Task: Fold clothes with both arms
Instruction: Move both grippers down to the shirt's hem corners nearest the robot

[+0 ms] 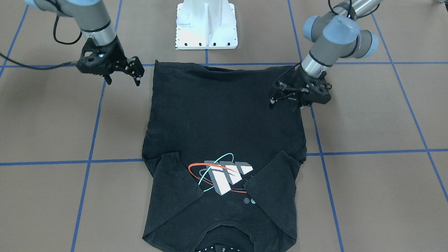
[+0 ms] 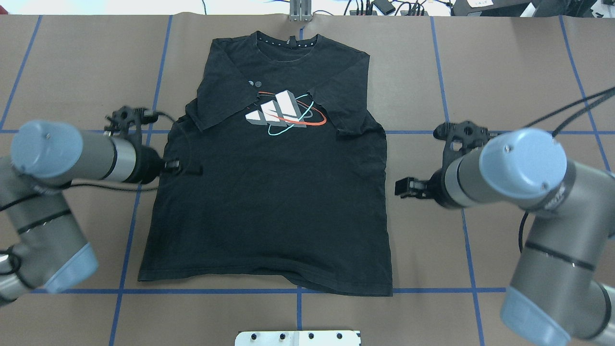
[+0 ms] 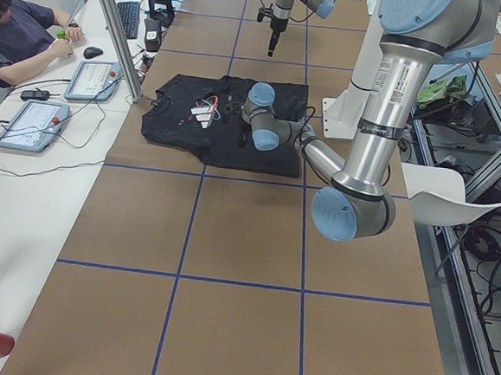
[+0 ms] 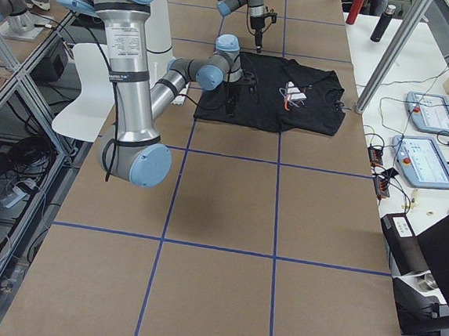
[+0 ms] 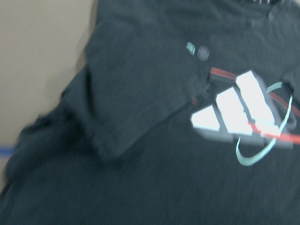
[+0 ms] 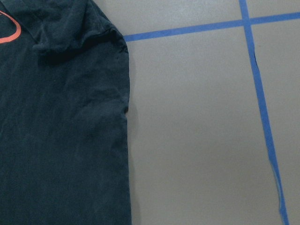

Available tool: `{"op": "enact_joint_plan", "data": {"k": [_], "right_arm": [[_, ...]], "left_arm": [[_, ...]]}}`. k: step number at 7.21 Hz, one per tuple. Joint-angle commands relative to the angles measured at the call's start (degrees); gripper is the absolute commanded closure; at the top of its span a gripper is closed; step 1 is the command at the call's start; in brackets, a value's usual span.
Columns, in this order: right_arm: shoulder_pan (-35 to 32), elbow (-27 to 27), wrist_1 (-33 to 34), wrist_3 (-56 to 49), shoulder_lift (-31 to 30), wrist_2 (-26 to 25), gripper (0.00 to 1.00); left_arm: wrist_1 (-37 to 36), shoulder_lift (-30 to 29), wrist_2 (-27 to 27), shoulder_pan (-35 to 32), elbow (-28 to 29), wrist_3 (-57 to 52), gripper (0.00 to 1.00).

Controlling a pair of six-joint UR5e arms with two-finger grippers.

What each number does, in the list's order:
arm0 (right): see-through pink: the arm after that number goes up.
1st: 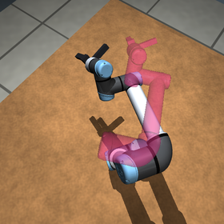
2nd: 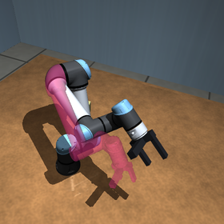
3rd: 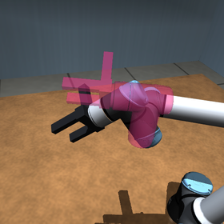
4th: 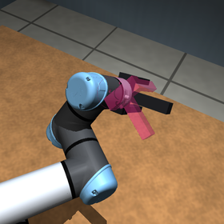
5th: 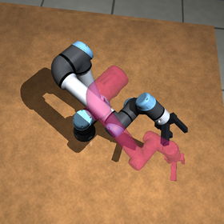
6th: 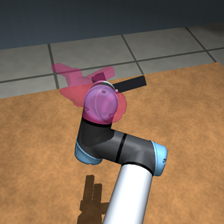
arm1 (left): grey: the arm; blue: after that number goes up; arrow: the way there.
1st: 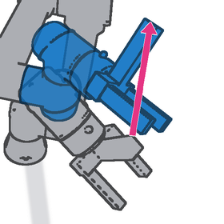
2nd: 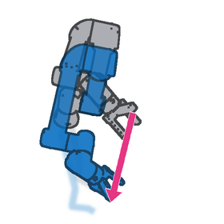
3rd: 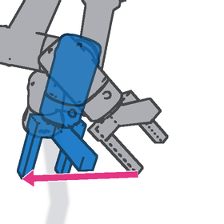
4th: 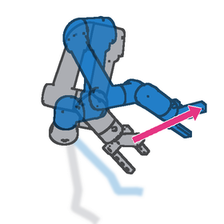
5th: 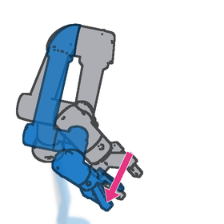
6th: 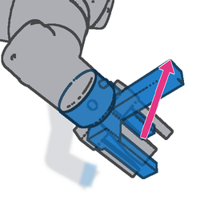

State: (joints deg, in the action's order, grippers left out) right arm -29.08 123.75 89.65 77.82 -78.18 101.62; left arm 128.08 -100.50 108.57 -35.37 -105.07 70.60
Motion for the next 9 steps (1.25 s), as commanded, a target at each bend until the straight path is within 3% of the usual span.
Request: {"op": "enact_joint_plan", "data": {"k": [1, 3, 4, 6, 9], "right_arm": [[10.74, 5.51, 0.09, 9.24, -3.36, -8.75, 0.00], [18.84, 8.34, 0.09, 15.40, -6.01, -14.66, 0.00], [21.41, 8.43, 0.09, 16.56, -6.10, -17.48, 0.00], [21.52, 8.35, 0.09, 16.57, -6.19, -17.51, 0.00], [21.52, 8.35, 0.09, 16.57, -6.19, -17.60, 0.00]], "left_arm": [[4.68, 9.58, -2.20, 5.90, -5.66, 0.32, 0.00], [14.70, 17.76, -4.32, 10.65, -5.94, 3.73, 0.00], [15.35, 18.92, -10.16, 16.16, -6.02, 8.19, 0.00], [15.44, 19.54, -11.80, 20.68, -5.76, 10.95, 0.00], [15.53, 20.34, -11.71, 21.22, -5.94, 12.19, 0.29]]}}
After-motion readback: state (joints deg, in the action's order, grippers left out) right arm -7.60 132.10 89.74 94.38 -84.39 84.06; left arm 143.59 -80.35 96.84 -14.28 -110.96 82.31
